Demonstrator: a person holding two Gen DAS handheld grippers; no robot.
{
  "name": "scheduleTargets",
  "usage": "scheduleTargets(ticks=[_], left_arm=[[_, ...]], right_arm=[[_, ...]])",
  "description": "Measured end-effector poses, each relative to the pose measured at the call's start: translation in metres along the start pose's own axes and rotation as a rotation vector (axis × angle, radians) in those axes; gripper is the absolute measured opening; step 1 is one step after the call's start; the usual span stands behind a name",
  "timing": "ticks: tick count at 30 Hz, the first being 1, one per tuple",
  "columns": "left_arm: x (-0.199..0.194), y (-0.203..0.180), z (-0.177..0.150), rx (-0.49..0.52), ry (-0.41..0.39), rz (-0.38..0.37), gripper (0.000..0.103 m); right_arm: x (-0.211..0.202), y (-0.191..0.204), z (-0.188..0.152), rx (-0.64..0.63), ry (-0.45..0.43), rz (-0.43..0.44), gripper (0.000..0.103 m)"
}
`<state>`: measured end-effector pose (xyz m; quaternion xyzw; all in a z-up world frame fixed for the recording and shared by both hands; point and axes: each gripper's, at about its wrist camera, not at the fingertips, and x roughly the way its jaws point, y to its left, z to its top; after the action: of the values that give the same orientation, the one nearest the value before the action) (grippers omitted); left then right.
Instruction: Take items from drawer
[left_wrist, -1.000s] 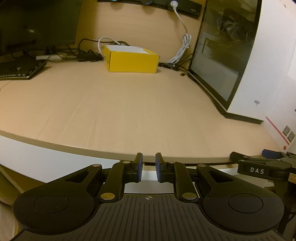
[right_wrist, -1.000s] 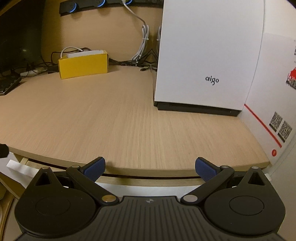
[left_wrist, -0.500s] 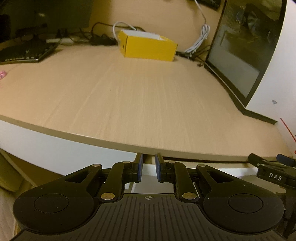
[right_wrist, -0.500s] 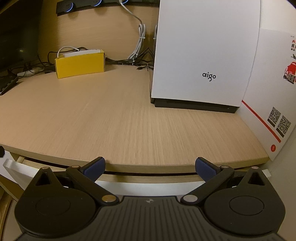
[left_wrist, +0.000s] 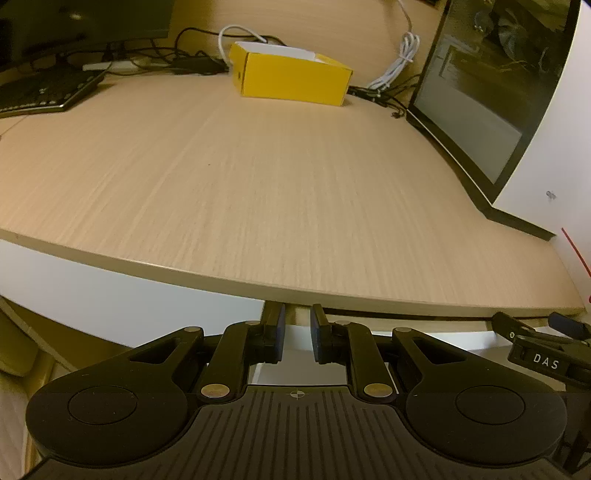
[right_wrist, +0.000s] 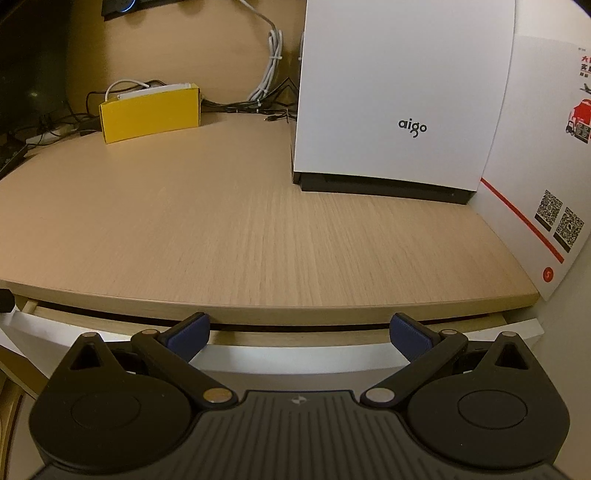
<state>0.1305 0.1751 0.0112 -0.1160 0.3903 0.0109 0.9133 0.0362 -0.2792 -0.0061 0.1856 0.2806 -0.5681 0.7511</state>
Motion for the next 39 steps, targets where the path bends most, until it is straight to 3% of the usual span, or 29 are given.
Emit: scheduleTargets(ticks=[5,15,18,21,26,30,39], left_arm=[[0.002,-0.003,0.001,0.018,0.010,0.009,0.016],[-0.004,-0.017,-0.007,0.150,0.043,0.029,0.016],[-0.011,-0.015,-0.008,0.121,0.057,-0.014,0.017],[-0.015,-0.028,-0.009,0.159,0.056,-0.084,0.017],[0.000,-0.054,-0.006,0.236,0.116,-0.215,0.017],[0.010,-0.072,-0.005,0.340,0.137,-0.258,0.017],[0.033,-0.082,0.004,0.395,0.199,-0.320,0.019]], right_arm=[[0.005,-0.007,0.003,0.051,0.049,0.034,0.103],[0.003,0.002,0.000,0.046,0.073,-0.008,0.103],[0.001,0.002,0.000,0.037,0.090,-0.003,0.103],[0.002,-0.002,0.001,0.036,0.112,0.026,0.103],[0.001,-0.009,-0.001,0.010,0.105,-0.065,0.103],[0.009,-0.022,0.003,0.072,0.141,-0.074,0.103],[0.010,-0.020,0.007,0.095,0.191,-0.083,0.103]])
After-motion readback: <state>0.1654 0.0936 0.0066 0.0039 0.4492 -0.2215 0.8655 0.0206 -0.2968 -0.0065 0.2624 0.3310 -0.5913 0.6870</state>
